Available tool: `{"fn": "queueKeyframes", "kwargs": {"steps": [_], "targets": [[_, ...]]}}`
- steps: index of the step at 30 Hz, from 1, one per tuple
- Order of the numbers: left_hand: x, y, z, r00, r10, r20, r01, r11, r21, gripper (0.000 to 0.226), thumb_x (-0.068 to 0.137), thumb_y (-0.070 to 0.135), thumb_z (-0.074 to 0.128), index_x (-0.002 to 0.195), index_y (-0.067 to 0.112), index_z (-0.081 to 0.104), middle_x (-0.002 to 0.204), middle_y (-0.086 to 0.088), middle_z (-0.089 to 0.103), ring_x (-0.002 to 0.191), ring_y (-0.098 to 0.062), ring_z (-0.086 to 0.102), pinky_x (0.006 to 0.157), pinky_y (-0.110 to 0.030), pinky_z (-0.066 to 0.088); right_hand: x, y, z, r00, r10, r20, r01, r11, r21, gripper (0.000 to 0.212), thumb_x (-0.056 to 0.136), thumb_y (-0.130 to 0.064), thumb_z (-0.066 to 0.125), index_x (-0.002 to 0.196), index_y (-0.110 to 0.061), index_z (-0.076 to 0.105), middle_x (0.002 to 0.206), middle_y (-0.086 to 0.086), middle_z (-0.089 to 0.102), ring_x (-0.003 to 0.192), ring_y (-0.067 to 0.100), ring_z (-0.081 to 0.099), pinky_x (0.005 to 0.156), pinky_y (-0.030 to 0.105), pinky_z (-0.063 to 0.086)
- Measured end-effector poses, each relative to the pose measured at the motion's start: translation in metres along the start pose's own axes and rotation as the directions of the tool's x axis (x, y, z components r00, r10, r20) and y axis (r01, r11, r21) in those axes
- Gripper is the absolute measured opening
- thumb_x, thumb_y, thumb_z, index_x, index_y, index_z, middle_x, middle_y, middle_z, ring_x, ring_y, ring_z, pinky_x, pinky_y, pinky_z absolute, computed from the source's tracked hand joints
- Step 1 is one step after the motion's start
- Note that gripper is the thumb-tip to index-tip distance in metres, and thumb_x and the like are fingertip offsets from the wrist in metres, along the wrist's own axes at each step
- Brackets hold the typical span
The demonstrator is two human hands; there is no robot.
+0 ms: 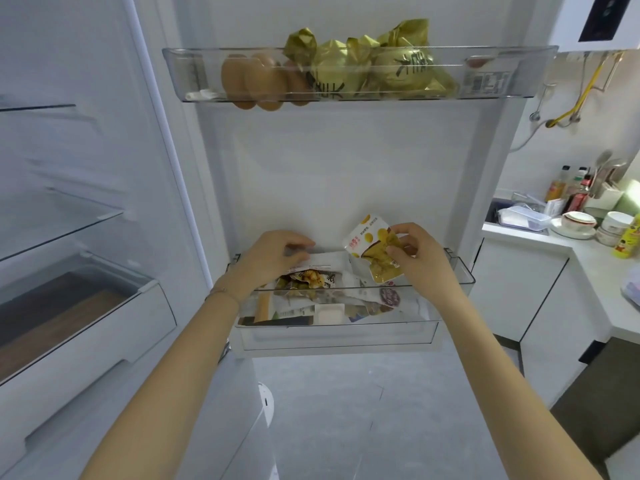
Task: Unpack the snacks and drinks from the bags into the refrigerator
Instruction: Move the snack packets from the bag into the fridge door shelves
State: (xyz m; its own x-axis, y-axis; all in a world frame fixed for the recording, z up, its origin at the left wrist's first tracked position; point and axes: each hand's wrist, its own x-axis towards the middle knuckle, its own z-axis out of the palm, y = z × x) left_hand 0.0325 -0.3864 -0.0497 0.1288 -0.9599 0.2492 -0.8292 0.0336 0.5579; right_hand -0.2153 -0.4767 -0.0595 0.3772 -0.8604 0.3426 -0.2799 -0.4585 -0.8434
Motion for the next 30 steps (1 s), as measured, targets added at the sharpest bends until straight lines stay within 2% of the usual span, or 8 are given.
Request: {"fn": "queueKeyframes", "kwargs": {"steps": [3,5,8,12,17,21,26,30], "targets": [[-0.008,0.001,-0.004,0.995,0.009,-0.102,-0.014,0.999,-0.051,0.027,0.096,0.026,0.059,0.122,0.025,0.065,0.121,0.011,0.06,0.113,-0.004,0.048,0.103,-0.019,0.031,0.002,0.001,0.002,0.999,-0.002,0.047,0.004,1.0,-0.025,0.024,0.093,-0.009,0.056,0.107,-0.029,0.057,0.088,0.003,0.07,0.082,0.024,0.065,0.073,0.034,0.057],[-0.014,0.006,-0.003,0.984,0.04,-0.172,-0.047,0.998,-0.036,0.027,0.097,0.029,0.057,0.122,0.025,0.065,0.121,0.012,0.059,0.113,-0.003,0.048,0.103,-0.017,0.029,0.004,-0.001,0.005,0.998,-0.014,0.06,0.019,0.997,-0.07,0.024,0.092,-0.009,0.057,0.106,-0.029,0.056,0.085,0.007,0.069,0.082,0.029,0.064,0.076,0.043,0.055],[-0.024,0.01,0.005,0.965,0.092,-0.246,-0.083,0.995,0.047,0.031,0.097,0.034,0.057,0.125,0.023,0.064,0.125,0.008,0.061,0.117,-0.008,0.05,0.103,-0.019,0.029,0.01,-0.002,0.009,0.996,-0.003,0.092,0.021,0.981,-0.193,0.024,0.093,-0.008,0.054,0.109,-0.026,0.056,0.09,0.006,0.066,0.084,0.027,0.062,0.076,0.042,0.053],[-0.035,0.009,0.021,0.952,0.157,-0.264,-0.097,0.969,0.226,0.047,0.091,0.048,0.053,0.129,0.023,0.062,0.134,0.001,0.059,0.129,-0.022,0.048,0.112,-0.044,0.032,0.016,0.001,0.007,0.992,0.096,0.079,-0.07,0.956,-0.285,0.025,0.093,-0.01,0.053,0.114,-0.02,0.059,0.105,0.001,0.062,0.096,0.021,0.059,0.08,0.033,0.051],[-0.04,0.02,0.042,0.95,0.216,-0.226,-0.128,0.928,0.349,0.059,0.088,0.06,0.036,0.128,0.025,0.062,0.137,0.0,0.057,0.136,-0.025,0.043,0.114,-0.05,0.026,0.01,0.008,0.008,0.973,0.203,0.107,-0.129,0.869,-0.477,0.03,0.093,-0.02,0.055,0.122,-0.019,0.064,0.123,0.0,0.063,0.106,0.02,0.06,0.083,0.029,0.047],[-0.032,0.026,0.049,0.947,0.246,-0.206,-0.143,0.898,0.416,0.058,0.09,0.059,0.035,0.128,0.024,0.062,0.137,-0.001,0.058,0.135,-0.027,0.045,0.111,-0.053,0.03,-0.003,0.003,0.004,1.0,0.016,-0.005,-0.017,0.923,-0.385,0.034,0.095,-0.025,0.058,0.128,-0.022,0.059,0.127,-0.002,0.06,0.116,0.017,0.054,0.088,0.024,0.041],[-0.018,0.05,0.063,0.913,0.298,-0.279,-0.164,0.894,0.417,0.059,0.09,0.058,0.037,0.13,0.021,0.061,0.14,-0.005,0.055,0.136,-0.031,0.043,0.111,-0.056,0.029,-0.027,0.003,-0.024,0.97,-0.222,-0.102,0.14,0.849,-0.51,0.045,0.092,-0.032,0.062,0.135,-0.021,0.055,0.132,0.0,0.059,0.123,0.022,0.049,0.099,0.03,0.038],[-0.007,0.085,0.085,0.866,0.356,-0.352,-0.225,0.905,0.362,0.057,0.093,0.055,0.039,0.134,0.019,0.058,0.145,-0.005,0.05,0.14,-0.028,0.037,0.115,-0.055,0.023,-0.045,0.014,-0.068,0.94,-0.312,-0.14,0.19,0.818,-0.543,0.053,0.088,-0.034,0.065,0.138,-0.02,0.052,0.129,-0.001,0.059,0.123,0.021,0.048,0.102,0.032,0.036]]}}
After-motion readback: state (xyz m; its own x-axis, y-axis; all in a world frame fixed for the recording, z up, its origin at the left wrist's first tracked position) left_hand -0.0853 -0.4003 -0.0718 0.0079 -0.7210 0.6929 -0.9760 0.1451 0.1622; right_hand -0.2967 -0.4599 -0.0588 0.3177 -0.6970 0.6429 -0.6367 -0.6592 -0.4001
